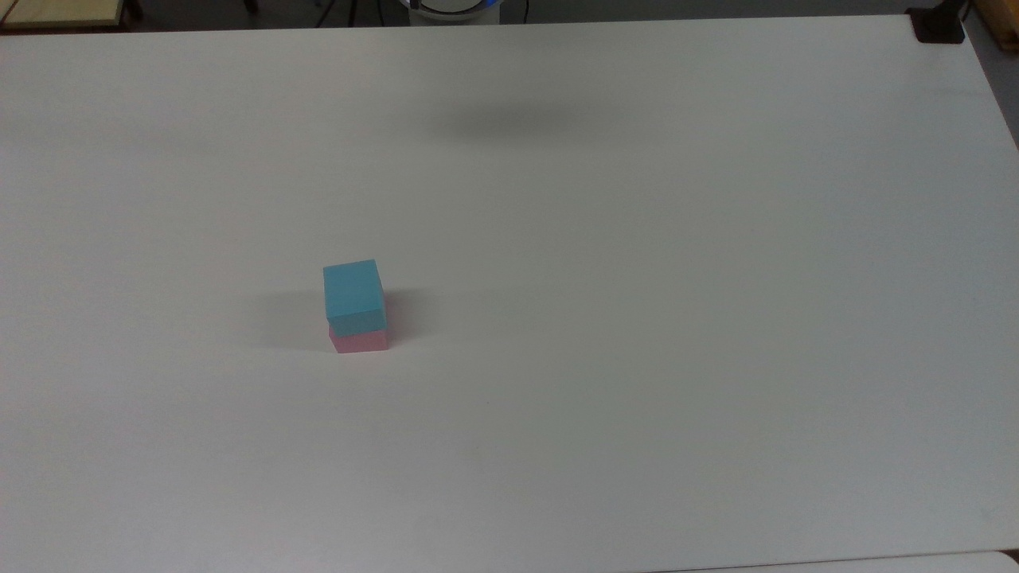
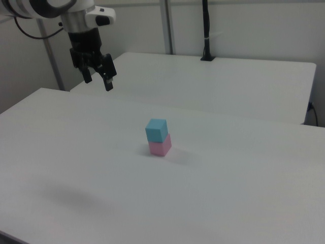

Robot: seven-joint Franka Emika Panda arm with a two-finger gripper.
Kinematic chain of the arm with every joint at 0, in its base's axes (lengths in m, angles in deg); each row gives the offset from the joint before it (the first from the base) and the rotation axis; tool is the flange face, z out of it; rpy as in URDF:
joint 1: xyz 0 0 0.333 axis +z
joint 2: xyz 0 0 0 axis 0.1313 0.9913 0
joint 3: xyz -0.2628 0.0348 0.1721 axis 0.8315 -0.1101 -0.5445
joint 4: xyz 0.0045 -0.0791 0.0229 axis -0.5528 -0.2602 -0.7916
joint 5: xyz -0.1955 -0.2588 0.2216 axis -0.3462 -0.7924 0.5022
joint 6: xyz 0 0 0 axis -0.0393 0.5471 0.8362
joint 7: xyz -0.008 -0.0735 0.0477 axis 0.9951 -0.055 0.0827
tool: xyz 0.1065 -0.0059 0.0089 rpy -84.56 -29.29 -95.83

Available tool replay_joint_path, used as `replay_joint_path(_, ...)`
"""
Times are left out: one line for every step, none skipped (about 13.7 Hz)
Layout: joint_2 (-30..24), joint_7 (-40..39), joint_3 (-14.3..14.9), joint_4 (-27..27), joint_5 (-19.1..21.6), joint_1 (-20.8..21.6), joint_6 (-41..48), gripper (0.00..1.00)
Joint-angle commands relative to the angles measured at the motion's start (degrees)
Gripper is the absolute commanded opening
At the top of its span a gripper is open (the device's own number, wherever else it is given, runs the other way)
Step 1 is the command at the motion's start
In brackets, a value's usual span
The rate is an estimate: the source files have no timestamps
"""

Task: Put blue cube on pink cube

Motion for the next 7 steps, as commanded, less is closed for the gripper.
replay_joint_path(-1.36,-8.64,1.27,-2.66,-0.79,0.63,-1.85,1.00)
replay_joint_path(-1.27,-8.48,1.27,-2.66,-0.80,0.62,-1.85,1.00)
replay_joint_path(-1.27,-8.47,1.36,-2.66,-0.80,0.54,-1.85,1.00)
replay_joint_path(-1.36,-8.30,2.23,-2.49,-0.62,0.54,-1.76,1.00)
replay_joint_path(-1.36,-8.38,2.85,-2.31,-0.53,0.62,-1.50,1.00)
replay_joint_path(-1.36,-8.39,3.03,-2.22,-0.53,0.54,-1.76,1.00)
replay_joint_path(-1.27,-8.56,2.94,-2.05,-0.53,0.54,-1.76,1.00)
